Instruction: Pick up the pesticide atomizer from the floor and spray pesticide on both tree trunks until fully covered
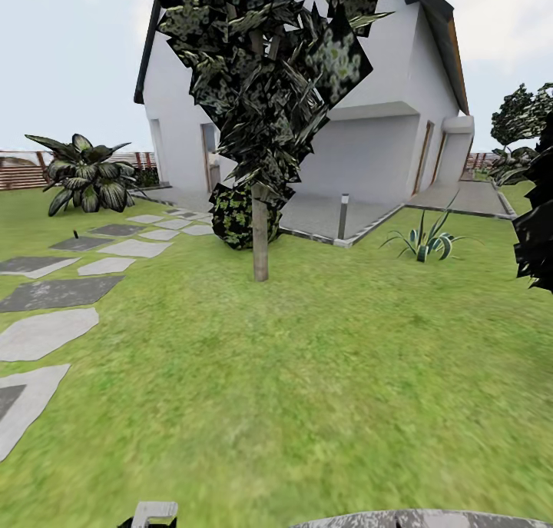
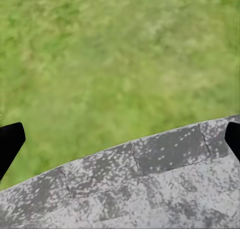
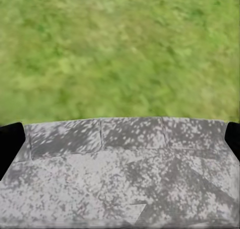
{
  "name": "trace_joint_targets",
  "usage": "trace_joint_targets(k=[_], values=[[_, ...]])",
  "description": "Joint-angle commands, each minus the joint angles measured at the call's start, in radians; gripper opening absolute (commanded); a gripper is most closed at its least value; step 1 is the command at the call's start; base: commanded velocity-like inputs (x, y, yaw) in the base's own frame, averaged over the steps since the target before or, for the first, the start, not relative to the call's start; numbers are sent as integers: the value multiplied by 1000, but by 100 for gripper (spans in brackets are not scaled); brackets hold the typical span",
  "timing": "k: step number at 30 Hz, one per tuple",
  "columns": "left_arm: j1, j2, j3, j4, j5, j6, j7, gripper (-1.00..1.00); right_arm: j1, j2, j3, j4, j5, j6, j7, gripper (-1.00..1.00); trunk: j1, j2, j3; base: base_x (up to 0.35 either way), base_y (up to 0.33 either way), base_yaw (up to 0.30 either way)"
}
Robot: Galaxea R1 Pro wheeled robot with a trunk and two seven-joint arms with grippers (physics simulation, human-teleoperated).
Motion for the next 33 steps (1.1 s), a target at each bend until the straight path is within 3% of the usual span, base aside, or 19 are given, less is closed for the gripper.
trace_joint_targets(k=[1,4,9,24,33], values=[[0,1,1,2,1,-28,0,100,-1,0,0,14,0,-7,0,100,0,0,0,0,0,0],[0,2,7,5,6,-76,1,100,-2,1,0,32,0,-24,0,100,0,0,0,0,0,0],[0,4,10,7,9,-94,1,100,-2,-3,1,37,-1,-32,0,100,0,0,0,0,0,0],[0,4,12,8,16,-96,5,100,-2,-3,1,40,-1,-67,0,100,57,-105,-47,0,0,0],[0,11,45,8,45,-98,3,100,-2,4,-1,50,-1,-70,-3,100,92,-168,-81,0,0,114]])
